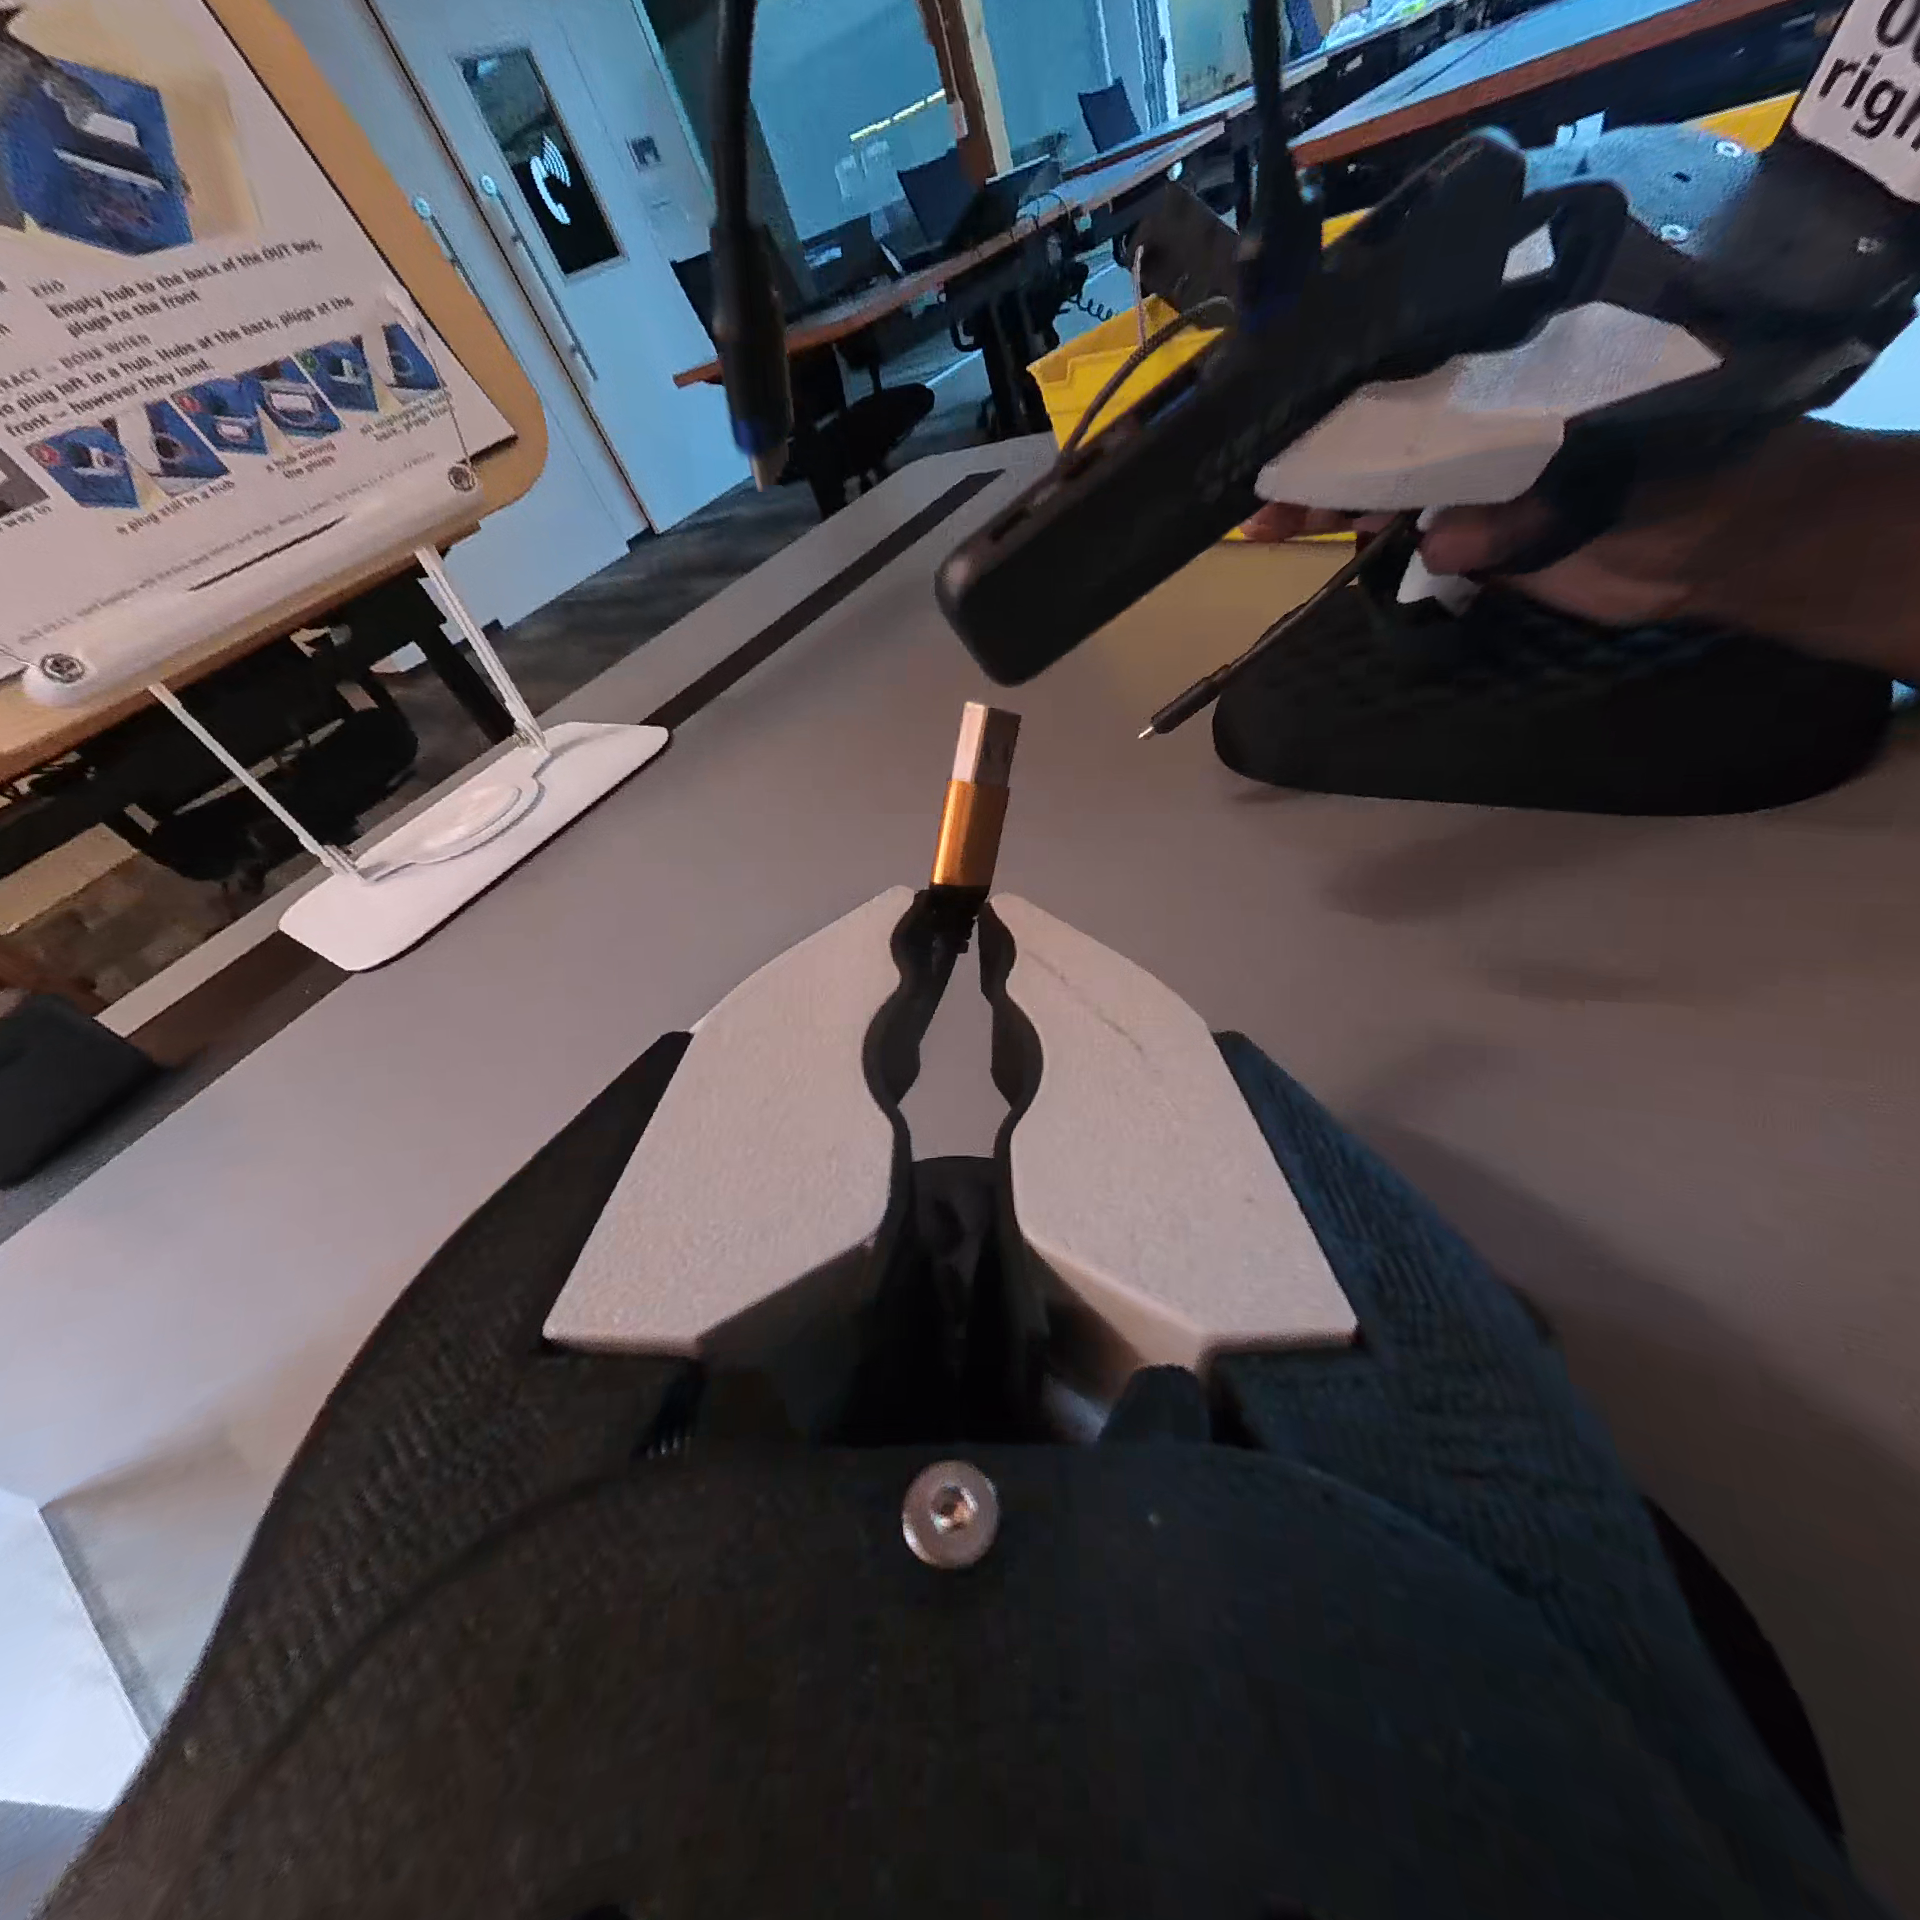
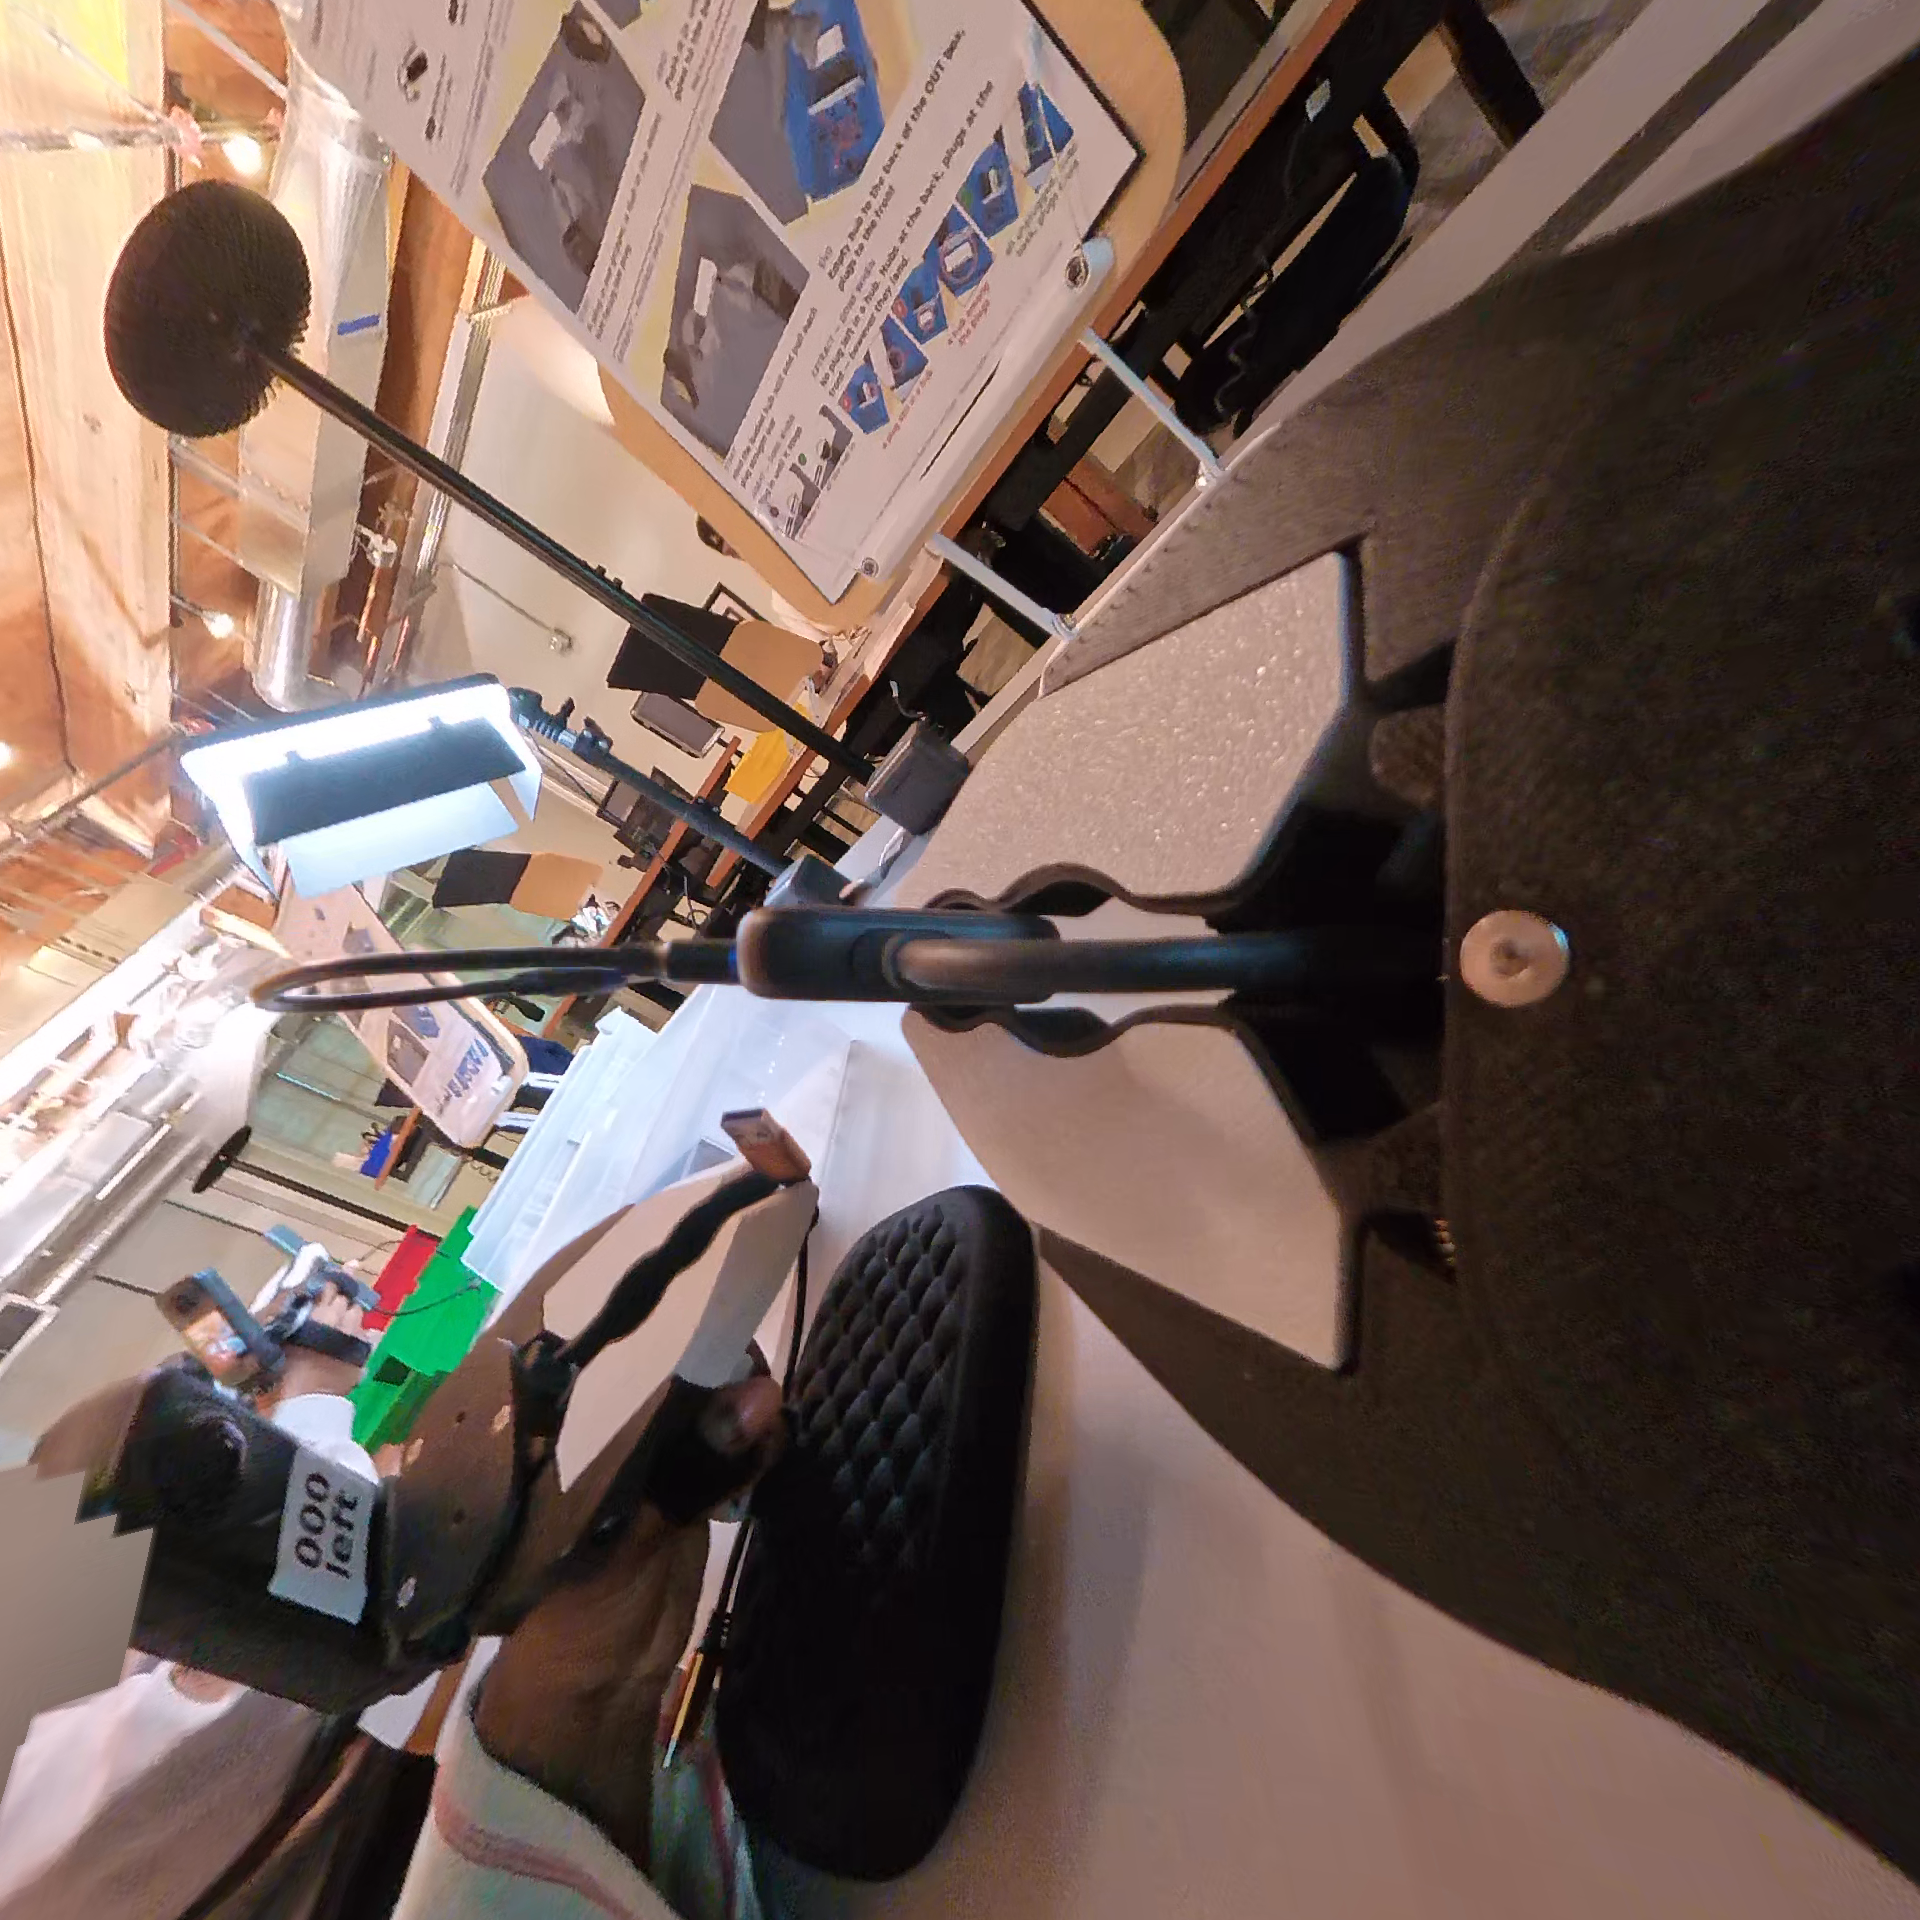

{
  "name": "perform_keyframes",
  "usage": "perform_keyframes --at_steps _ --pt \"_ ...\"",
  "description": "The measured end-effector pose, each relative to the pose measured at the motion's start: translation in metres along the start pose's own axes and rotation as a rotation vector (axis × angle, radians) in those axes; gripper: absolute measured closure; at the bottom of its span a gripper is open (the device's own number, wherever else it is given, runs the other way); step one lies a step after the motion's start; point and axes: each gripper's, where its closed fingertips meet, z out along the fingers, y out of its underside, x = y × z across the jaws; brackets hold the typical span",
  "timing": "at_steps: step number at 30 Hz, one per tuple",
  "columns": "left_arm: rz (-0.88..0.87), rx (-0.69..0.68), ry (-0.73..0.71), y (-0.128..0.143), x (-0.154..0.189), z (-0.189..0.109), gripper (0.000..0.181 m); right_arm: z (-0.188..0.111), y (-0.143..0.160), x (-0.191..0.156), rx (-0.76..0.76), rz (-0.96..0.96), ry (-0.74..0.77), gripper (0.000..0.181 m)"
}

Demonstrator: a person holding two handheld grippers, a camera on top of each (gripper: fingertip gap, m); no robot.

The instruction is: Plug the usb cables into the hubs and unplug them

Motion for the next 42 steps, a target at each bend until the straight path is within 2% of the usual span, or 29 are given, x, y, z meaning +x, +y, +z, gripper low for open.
perform_keyframes --at_steps 9,16,27,32,34,37,42 --pt "0.036 -0.020 -0.005 0.002 0.002 0.002 0.173 0.001 -0.001 -0.005 -0.003 -0.051 -0.010 0.170" --pt "0.062 0.008 -0.062 -0.002 -0.005 0.000 0.173 0.002 -0.007 -0.011 0.003 -0.189 0.002 0.170" --pt "0.488 -0.073 -0.312 -0.007 -0.011 0.004 0.173 0.008 0.005 -0.016 -0.113 -0.313 0.009 0.170" --pt "0.852 -0.186 -0.524 -0.014 -0.021 0.000 0.173 0.016 0.018 -0.018 -0.247 -0.424 0.027 0.169" --pt "0.949 -0.231 -0.554 -0.014 -0.020 0.003 0.173 0.019 0.019 -0.020 -0.269 -0.444 0.039 0.169" --pt "1.029 -0.264 -0.558 -0.013 -0.017 0.009 0.173 0.022 0.017 -0.020 -0.276 -0.431 0.055 0.169" --pt "1.045 -0.285 -0.556 -0.018 -0.016 0.012 0.173 0.023 0.019 -0.019 -0.295 -0.435 0.066 0.169"
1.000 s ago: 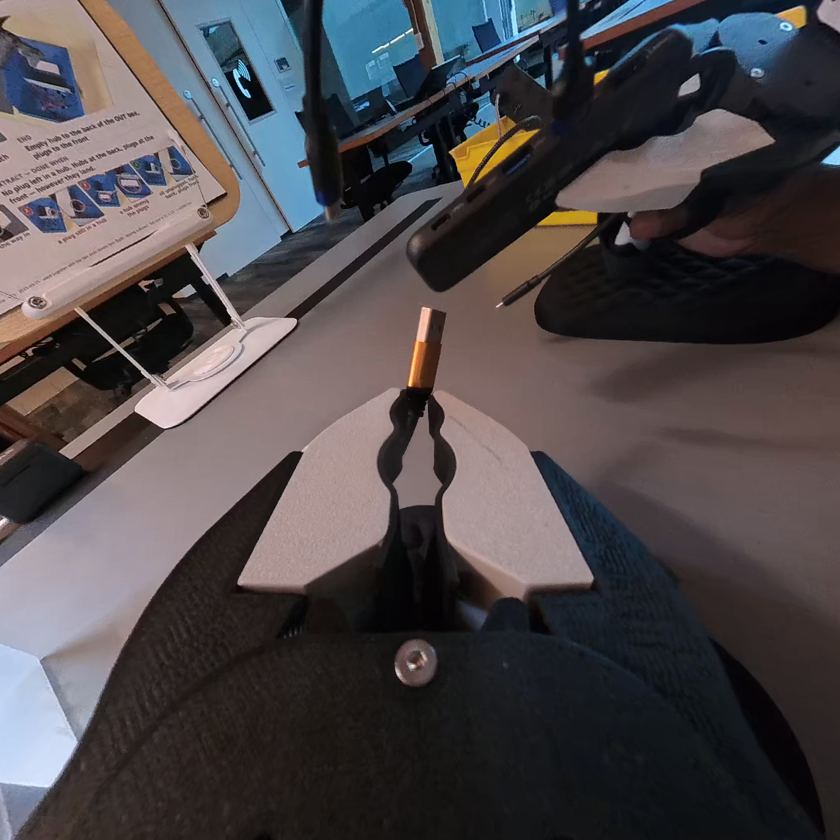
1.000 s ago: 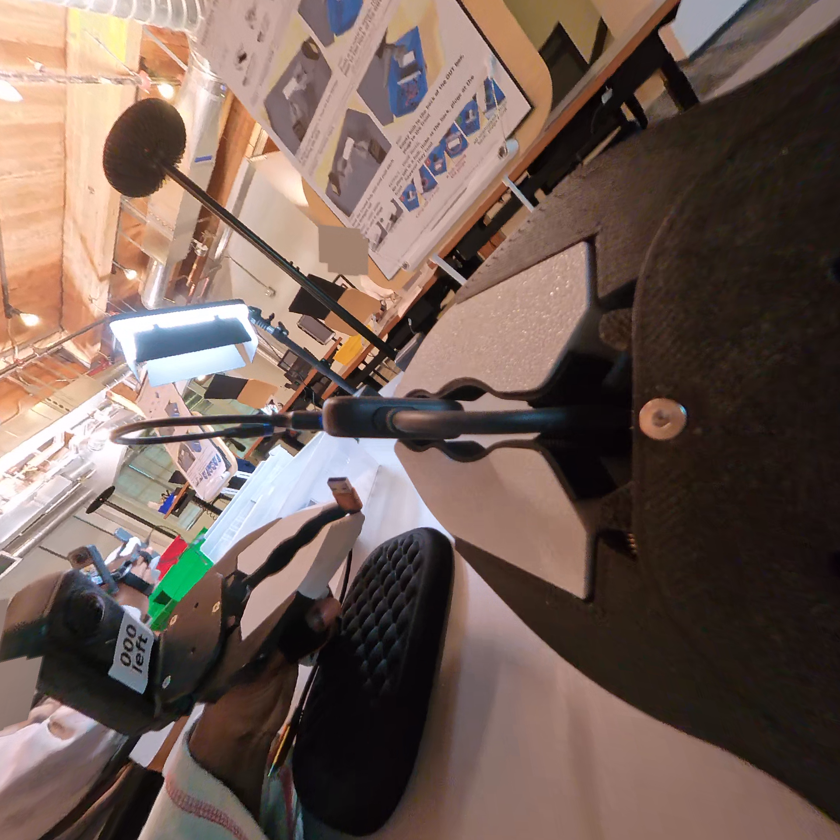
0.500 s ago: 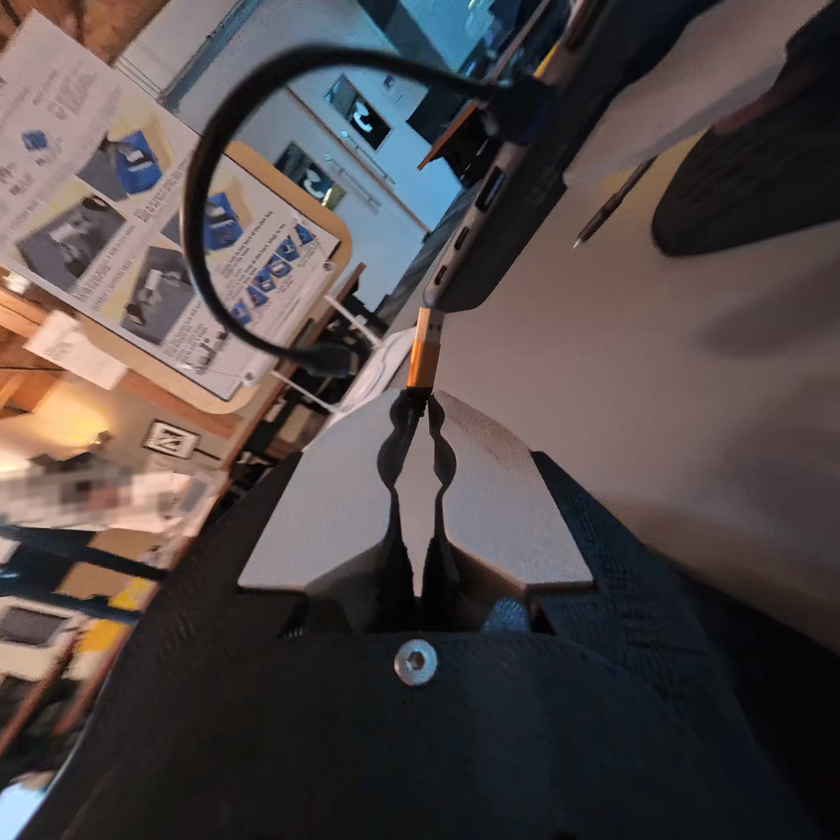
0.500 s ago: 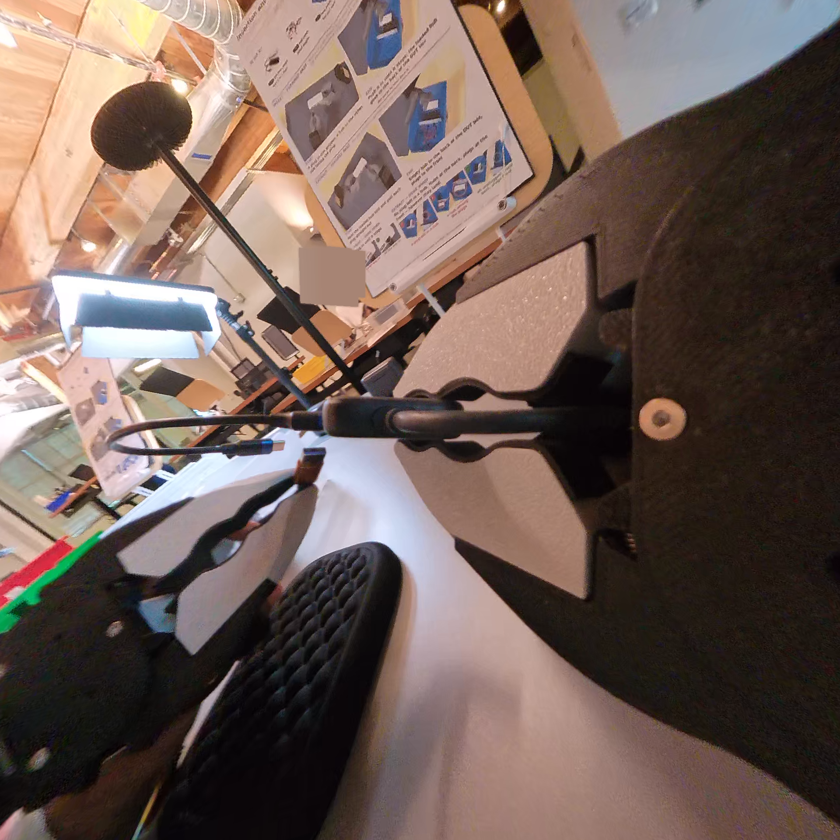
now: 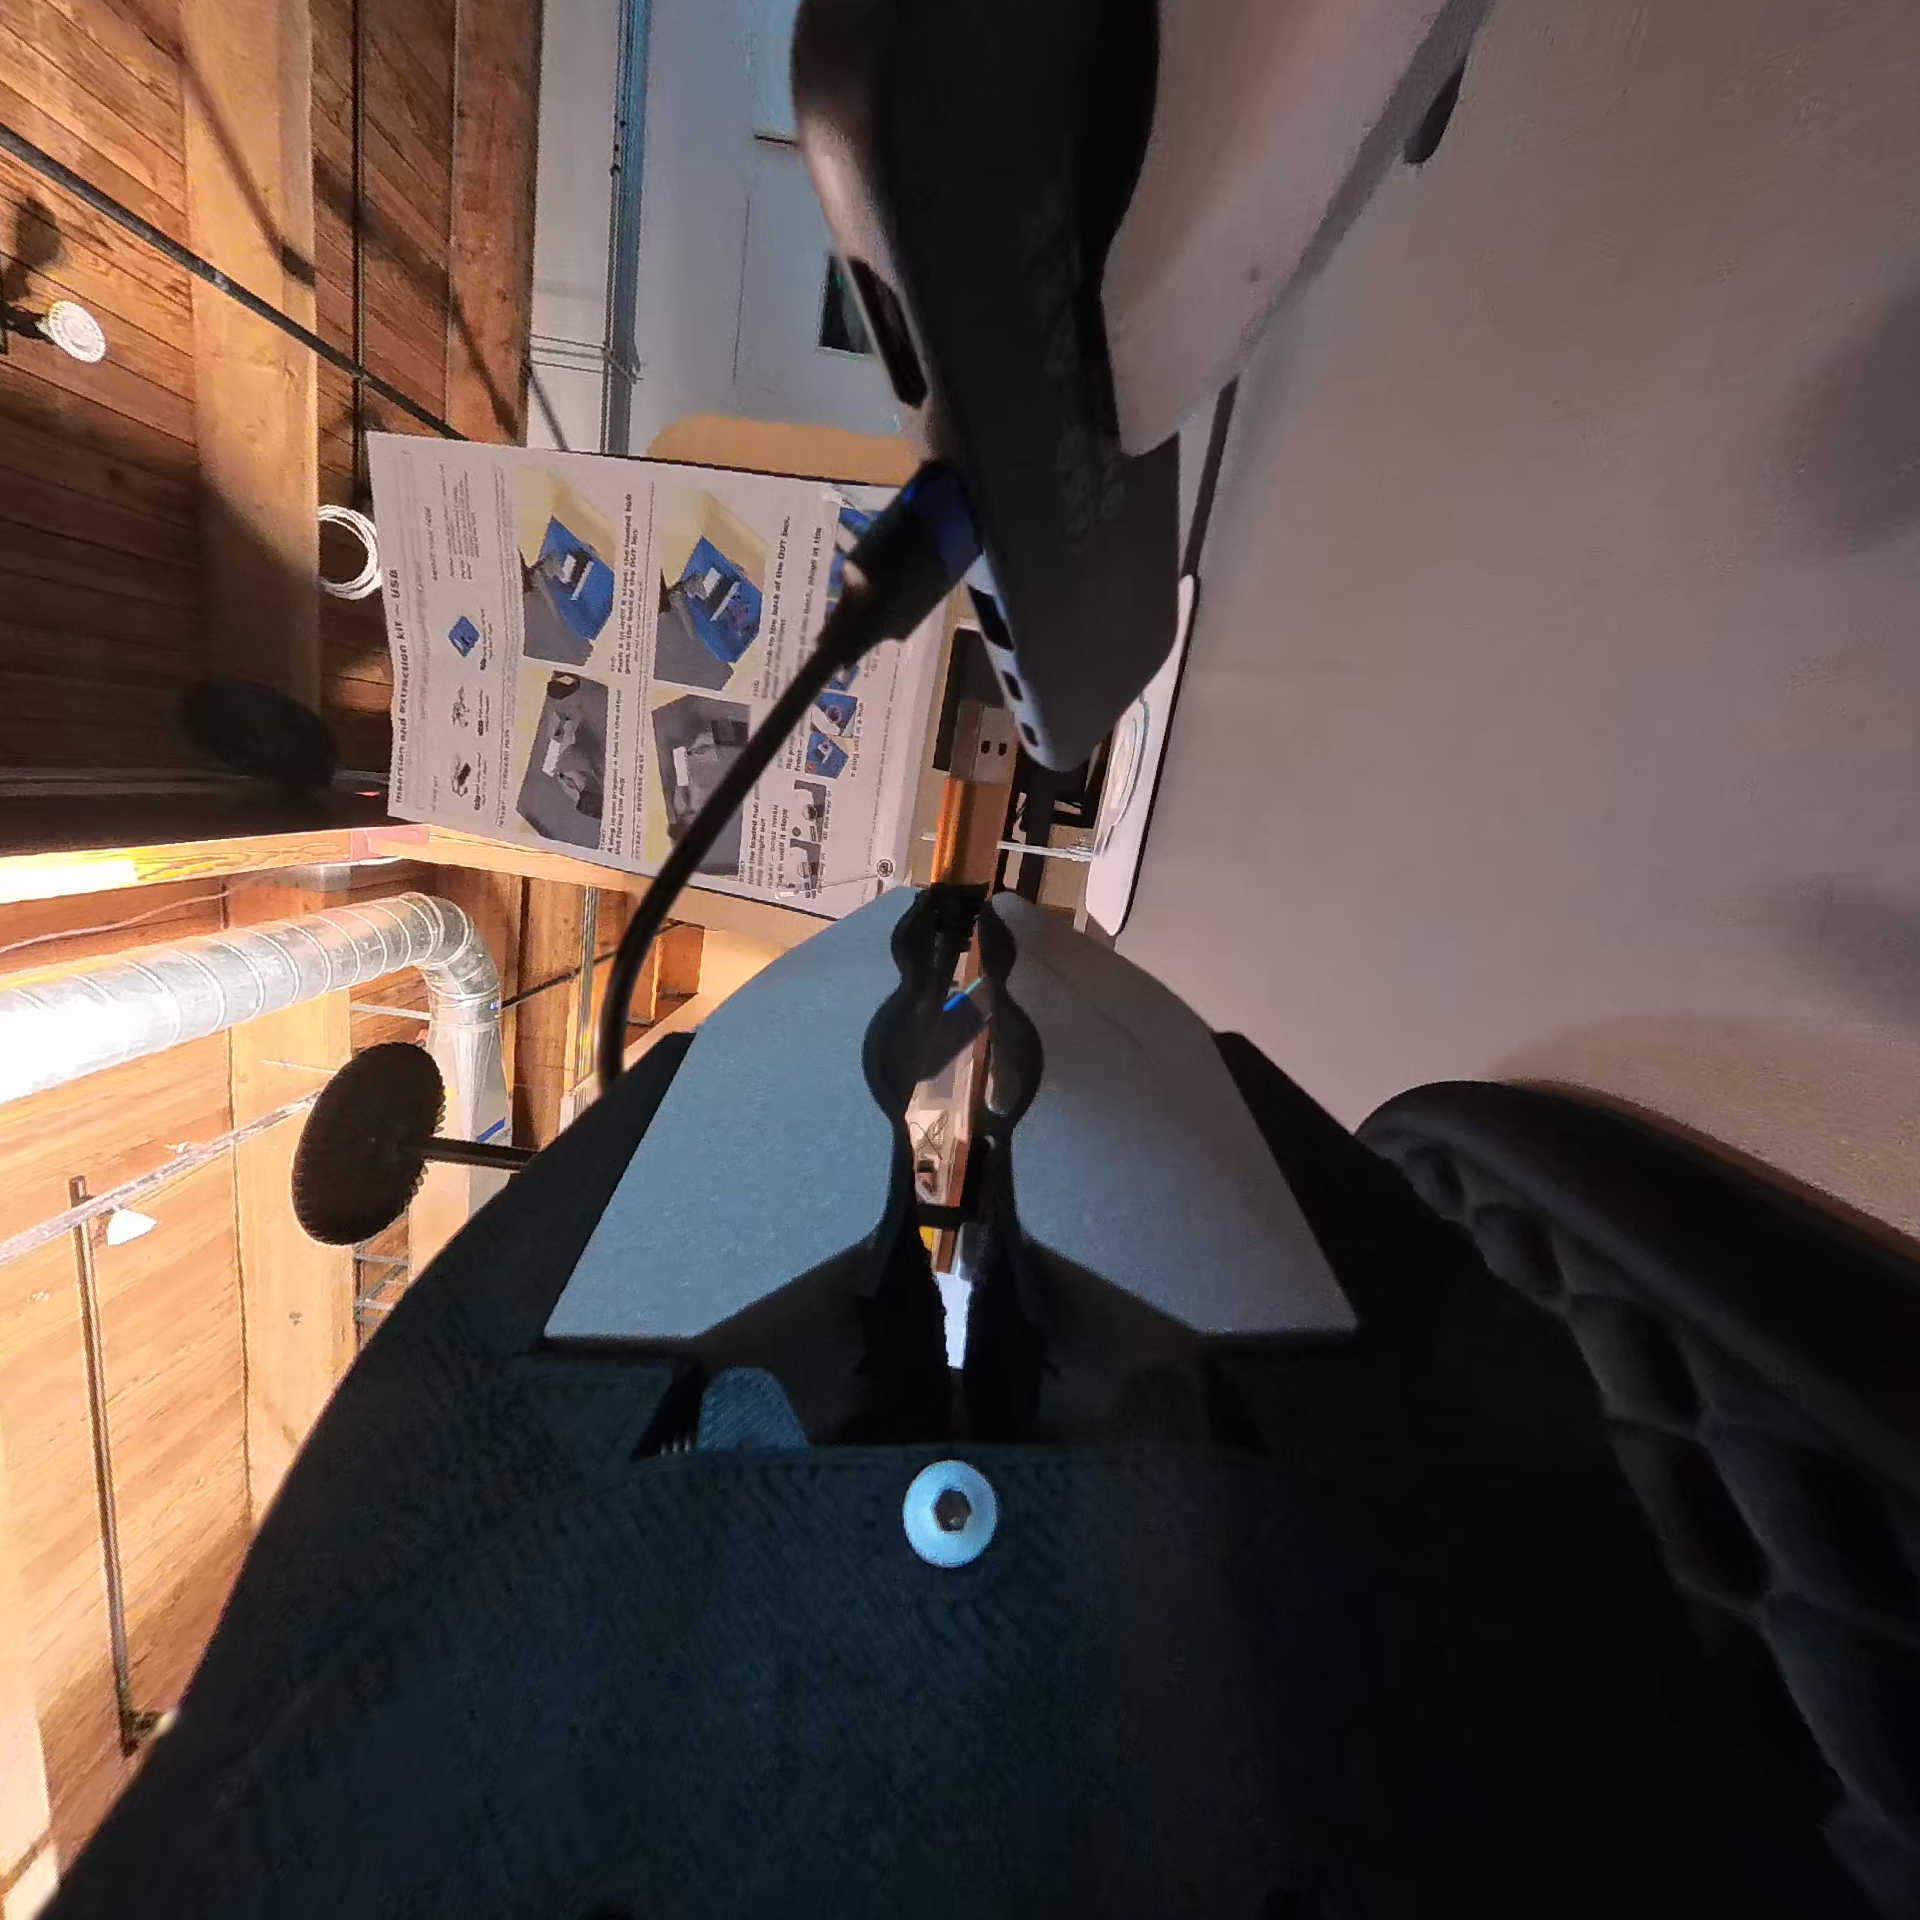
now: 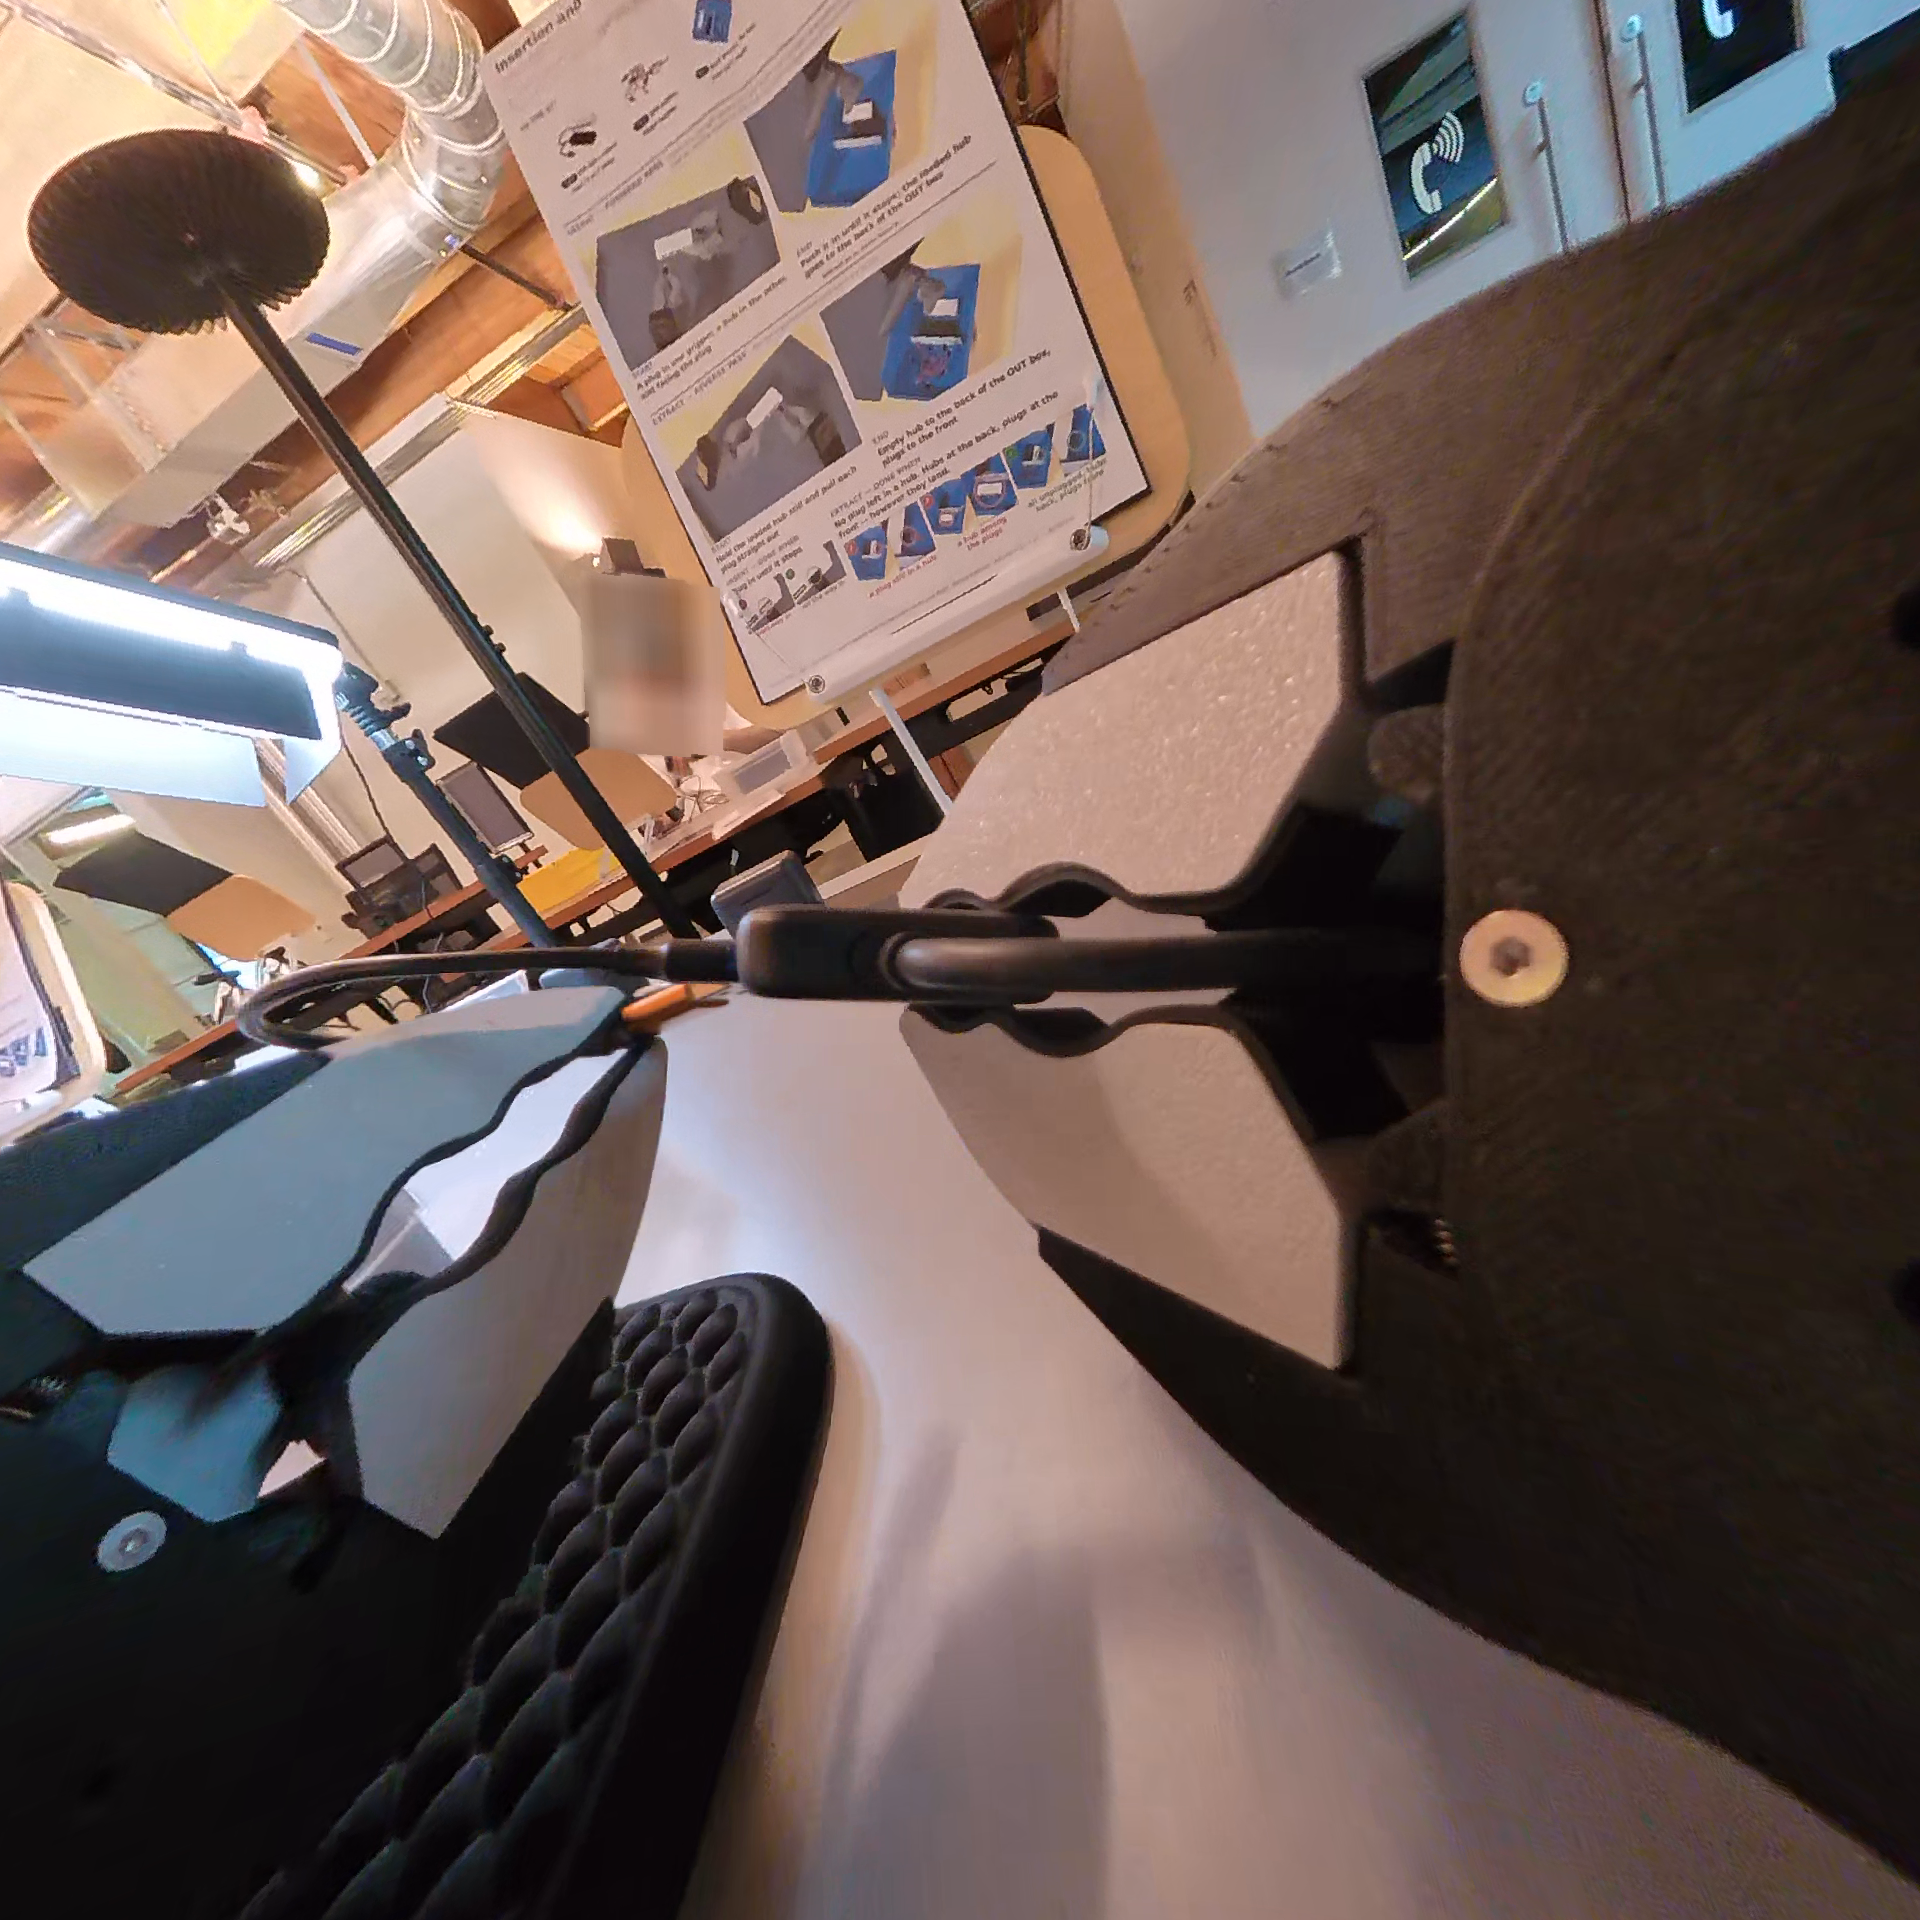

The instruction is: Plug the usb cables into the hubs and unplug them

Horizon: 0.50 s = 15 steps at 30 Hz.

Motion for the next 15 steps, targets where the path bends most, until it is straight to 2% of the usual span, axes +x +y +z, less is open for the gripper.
perform_keyframes --at_steps 10,15 --pt "0.087 0.010 -0.034 -0.013 0.002 -0.003 0.174 0.005 0.002 -0.003 -0.076 -0.060 0.012 0.170" --pt "0.135 -0.014 -0.031 -0.010 0.004 -0.001 0.174 0.007 0.002 -0.004 -0.121 -0.103 0.010 0.170"
